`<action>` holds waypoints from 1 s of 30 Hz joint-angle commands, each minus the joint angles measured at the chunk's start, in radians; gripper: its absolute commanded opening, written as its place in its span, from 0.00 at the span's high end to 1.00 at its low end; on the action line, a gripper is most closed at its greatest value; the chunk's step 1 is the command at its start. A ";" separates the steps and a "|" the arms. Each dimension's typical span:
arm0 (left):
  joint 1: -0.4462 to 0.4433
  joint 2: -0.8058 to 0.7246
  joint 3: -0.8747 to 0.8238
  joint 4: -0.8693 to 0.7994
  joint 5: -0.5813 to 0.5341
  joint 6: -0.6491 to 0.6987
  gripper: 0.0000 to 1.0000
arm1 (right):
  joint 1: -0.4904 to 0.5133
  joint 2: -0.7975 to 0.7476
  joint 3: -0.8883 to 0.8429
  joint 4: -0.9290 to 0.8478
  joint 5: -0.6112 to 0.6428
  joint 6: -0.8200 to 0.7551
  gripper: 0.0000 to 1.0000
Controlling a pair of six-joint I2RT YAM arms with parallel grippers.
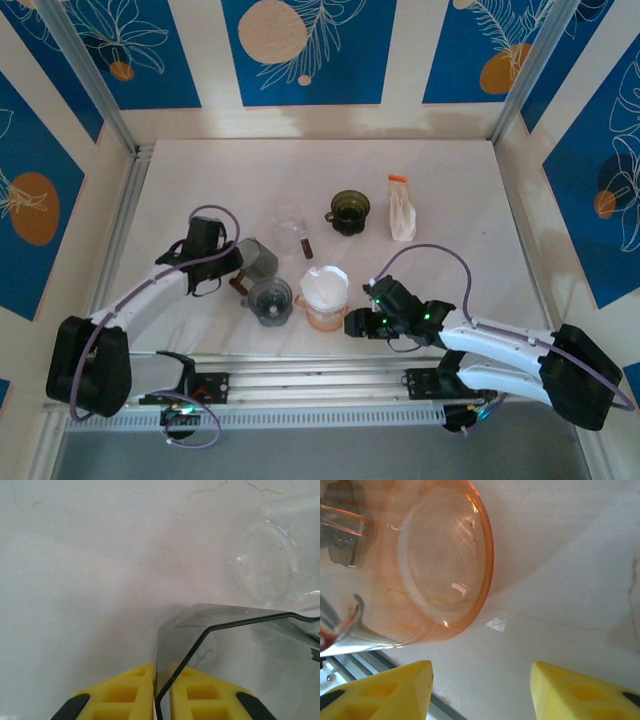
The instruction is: Place the coffee filter in the dripper
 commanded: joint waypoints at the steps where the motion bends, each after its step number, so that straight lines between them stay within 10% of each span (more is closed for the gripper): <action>1: 0.019 -0.046 0.019 -0.054 -0.010 0.014 0.85 | -0.010 0.013 -0.004 0.056 -0.027 -0.017 0.46; 30: 0.086 -0.171 0.059 -0.266 -0.098 0.065 0.87 | -0.055 0.511 0.285 0.281 -0.087 -0.142 0.50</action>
